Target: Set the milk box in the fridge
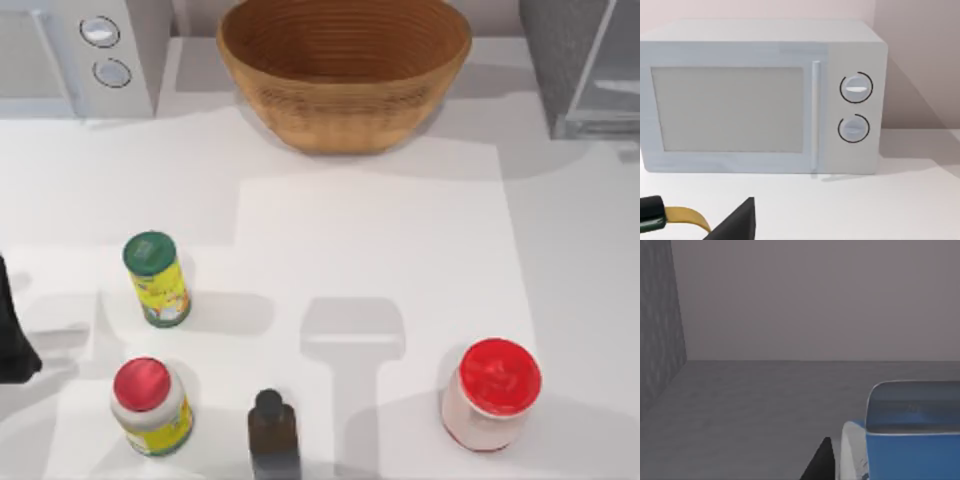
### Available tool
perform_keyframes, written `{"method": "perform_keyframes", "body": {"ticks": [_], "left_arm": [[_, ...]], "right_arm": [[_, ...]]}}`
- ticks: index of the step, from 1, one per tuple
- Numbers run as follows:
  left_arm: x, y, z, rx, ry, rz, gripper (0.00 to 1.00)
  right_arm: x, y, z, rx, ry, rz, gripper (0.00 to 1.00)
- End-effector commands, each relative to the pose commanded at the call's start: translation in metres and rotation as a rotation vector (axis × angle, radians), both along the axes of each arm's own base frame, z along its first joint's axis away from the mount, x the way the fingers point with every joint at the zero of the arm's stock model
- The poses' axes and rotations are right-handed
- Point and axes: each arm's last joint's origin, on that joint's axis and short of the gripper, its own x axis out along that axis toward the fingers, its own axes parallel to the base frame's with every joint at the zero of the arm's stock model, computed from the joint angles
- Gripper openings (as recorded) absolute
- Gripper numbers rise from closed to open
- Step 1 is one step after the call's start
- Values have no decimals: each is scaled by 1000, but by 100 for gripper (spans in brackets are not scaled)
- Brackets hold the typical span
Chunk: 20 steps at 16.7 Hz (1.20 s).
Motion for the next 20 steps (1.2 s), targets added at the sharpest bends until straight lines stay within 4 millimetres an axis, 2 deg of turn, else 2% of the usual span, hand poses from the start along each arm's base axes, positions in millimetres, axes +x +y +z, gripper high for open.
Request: {"method": "perform_keyframes", "body": {"ticks": [4, 20], "left_arm": [[0, 0, 0, 0, 0, 0, 100], [0, 0, 0, 0, 0, 0, 100]], "right_arm": [[6, 2, 4, -3, -13, 7, 0], [83, -1, 9, 3, 7, 6, 0]]}}
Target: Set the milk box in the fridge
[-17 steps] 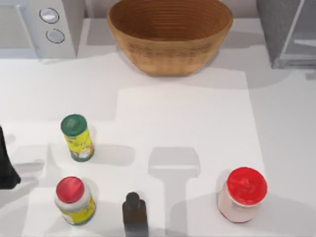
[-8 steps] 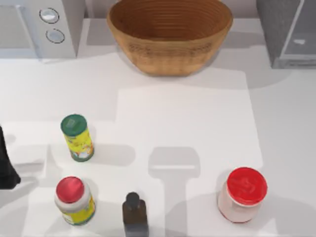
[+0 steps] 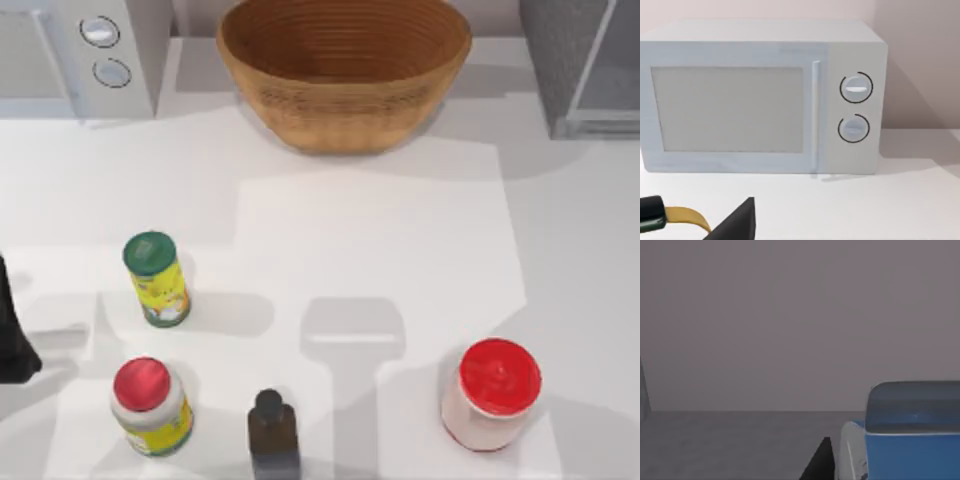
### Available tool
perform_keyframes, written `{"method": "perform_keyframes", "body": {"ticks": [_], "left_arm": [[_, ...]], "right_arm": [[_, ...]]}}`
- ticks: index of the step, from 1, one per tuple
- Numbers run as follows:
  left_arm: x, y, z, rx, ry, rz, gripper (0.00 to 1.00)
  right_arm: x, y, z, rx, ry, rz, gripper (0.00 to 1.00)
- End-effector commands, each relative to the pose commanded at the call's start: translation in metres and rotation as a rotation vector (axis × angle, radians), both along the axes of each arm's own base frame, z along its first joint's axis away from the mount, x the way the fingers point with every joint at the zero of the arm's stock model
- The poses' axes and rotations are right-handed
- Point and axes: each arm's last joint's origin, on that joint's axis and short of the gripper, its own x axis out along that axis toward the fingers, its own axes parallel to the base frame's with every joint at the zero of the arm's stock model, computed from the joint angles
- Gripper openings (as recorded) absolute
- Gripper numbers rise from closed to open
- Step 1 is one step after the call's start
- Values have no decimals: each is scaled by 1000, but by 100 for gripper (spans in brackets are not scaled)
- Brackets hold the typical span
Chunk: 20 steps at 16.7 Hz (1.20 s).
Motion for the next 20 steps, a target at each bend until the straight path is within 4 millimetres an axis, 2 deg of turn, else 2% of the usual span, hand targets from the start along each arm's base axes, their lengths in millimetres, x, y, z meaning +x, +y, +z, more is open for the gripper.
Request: {"method": "perform_keyframes", "body": {"ticks": [7, 13, 20], "left_arm": [[0, 0, 0, 0, 0, 0, 100], [0, 0, 0, 0, 0, 0, 100], [0, 0, 0, 0, 0, 0, 100]], "right_arm": [[33, 2, 10, 0, -2, -1, 0], [37, 2, 11, 0, -2, -1, 0], [37, 2, 11, 0, -2, -1, 53]]}}
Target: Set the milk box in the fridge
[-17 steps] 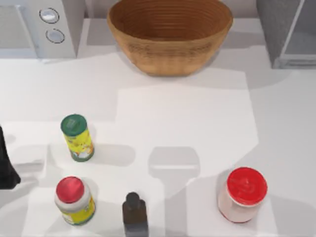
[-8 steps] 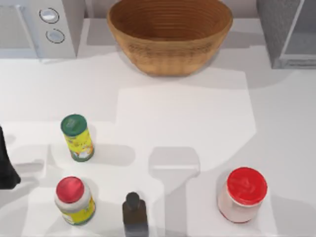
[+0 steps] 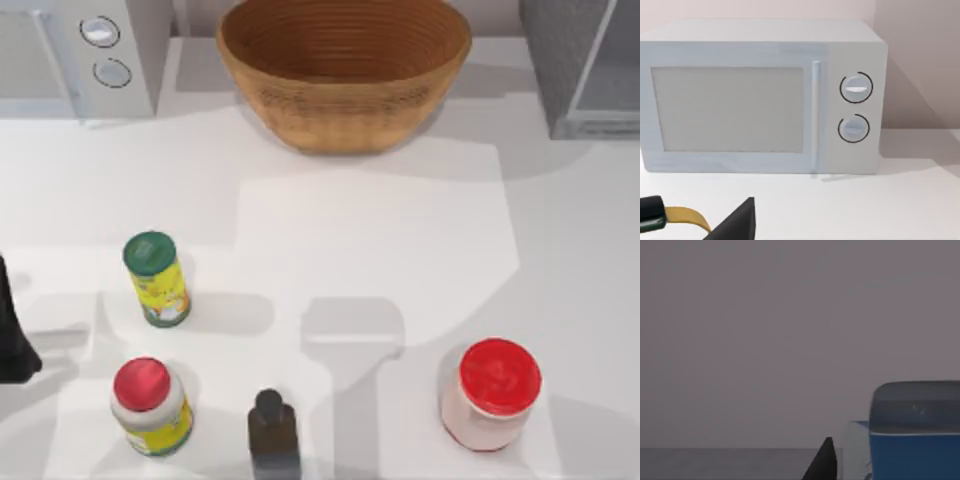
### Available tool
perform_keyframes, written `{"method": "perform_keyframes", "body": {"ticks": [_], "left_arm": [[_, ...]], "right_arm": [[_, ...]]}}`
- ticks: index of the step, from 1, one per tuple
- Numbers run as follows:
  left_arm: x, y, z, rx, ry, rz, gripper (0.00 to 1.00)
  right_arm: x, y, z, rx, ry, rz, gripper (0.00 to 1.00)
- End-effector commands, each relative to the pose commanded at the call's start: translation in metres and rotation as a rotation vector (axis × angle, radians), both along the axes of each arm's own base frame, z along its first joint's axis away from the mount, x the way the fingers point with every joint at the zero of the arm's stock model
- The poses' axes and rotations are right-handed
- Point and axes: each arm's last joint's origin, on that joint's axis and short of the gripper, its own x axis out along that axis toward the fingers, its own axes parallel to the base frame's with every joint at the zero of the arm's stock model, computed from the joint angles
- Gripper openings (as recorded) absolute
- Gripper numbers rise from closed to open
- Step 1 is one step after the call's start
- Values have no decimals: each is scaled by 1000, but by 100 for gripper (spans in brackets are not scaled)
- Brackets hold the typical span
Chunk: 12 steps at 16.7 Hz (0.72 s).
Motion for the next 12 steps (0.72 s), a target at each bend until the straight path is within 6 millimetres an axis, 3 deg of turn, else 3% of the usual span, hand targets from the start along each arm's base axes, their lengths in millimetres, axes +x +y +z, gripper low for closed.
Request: {"method": "perform_keyframes", "body": {"ticks": [6, 12], "left_arm": [[0, 0, 0, 0, 0, 0, 100], [0, 0, 0, 0, 0, 0, 100]], "right_arm": [[0, 0, 0, 0, 0, 0, 98], [0, 0, 0, 0, 0, 0, 100]]}}
